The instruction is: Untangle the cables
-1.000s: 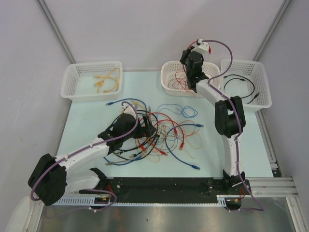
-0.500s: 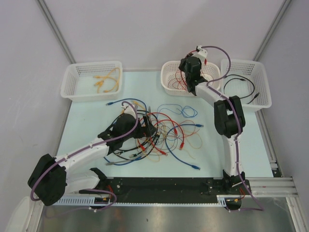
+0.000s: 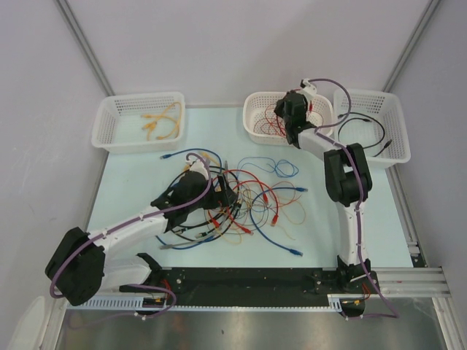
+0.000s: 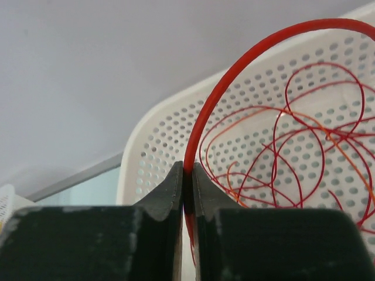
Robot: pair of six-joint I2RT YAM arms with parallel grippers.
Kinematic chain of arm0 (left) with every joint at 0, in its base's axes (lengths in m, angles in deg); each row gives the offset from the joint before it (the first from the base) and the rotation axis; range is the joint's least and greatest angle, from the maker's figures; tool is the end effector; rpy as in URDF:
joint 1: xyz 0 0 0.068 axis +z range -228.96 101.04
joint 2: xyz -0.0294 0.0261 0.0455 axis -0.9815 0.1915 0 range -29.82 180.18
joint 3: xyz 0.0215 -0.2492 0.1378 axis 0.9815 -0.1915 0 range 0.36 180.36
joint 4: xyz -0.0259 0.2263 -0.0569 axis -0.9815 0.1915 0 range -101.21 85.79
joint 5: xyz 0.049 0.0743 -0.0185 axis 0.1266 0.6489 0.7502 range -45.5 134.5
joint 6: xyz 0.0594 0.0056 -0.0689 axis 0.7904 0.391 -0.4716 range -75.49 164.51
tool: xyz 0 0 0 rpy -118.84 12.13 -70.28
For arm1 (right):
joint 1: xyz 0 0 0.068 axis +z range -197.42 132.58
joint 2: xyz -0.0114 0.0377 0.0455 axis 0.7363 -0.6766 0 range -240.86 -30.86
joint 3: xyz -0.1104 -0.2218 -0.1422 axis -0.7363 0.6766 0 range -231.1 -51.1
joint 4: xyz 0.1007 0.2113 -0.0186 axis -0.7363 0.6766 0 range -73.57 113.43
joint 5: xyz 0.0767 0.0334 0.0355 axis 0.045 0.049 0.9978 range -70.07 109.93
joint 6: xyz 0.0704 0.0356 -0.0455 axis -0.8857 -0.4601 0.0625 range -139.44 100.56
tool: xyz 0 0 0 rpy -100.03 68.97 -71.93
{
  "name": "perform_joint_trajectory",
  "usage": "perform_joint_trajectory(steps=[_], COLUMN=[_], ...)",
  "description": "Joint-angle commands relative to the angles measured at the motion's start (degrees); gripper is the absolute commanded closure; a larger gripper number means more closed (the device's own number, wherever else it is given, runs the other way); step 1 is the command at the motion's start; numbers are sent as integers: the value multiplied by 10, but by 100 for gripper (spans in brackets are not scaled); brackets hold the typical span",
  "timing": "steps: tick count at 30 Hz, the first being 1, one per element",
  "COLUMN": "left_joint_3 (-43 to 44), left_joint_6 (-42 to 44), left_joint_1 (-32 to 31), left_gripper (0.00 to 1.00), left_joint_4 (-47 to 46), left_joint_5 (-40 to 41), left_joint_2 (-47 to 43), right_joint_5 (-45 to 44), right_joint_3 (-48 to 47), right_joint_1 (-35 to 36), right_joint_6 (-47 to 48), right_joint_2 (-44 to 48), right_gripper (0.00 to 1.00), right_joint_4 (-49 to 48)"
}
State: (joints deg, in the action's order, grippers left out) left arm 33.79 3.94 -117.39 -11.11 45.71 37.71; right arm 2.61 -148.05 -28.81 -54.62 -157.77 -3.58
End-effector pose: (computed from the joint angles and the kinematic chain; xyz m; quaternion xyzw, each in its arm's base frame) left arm 0.2011 -0.1575 0.2105 -0.0215 0.8835 -0.2904 0.3670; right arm 0.5323 0.1537 0.2528 0.2050 0.7352 0.1848 0.6191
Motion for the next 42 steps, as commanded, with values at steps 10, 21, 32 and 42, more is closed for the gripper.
perform_joint_trajectory(steps=[10,21,32,42], left_joint_3=[96,164,209,128], left_joint_6=[45,70,106,103], left_joint_1=[4,54,129,95], left_gripper=[1,0,1,1], left_joint_4=[57,110,174,148], left_joint_5=[55,101,10,-64], left_joint_2=[-19,-64,-47,-16], right_joint_5=[-60,-82,-69,-3], right_joint_3=[-11,137,252,443], right_joint_1=[40,92,279,301], right_joint_6=[81,75,76,37], right_joint_2=[74,309,451,578], right_gripper=[23,20,16,19], right_joint_4=[73,104,348,399])
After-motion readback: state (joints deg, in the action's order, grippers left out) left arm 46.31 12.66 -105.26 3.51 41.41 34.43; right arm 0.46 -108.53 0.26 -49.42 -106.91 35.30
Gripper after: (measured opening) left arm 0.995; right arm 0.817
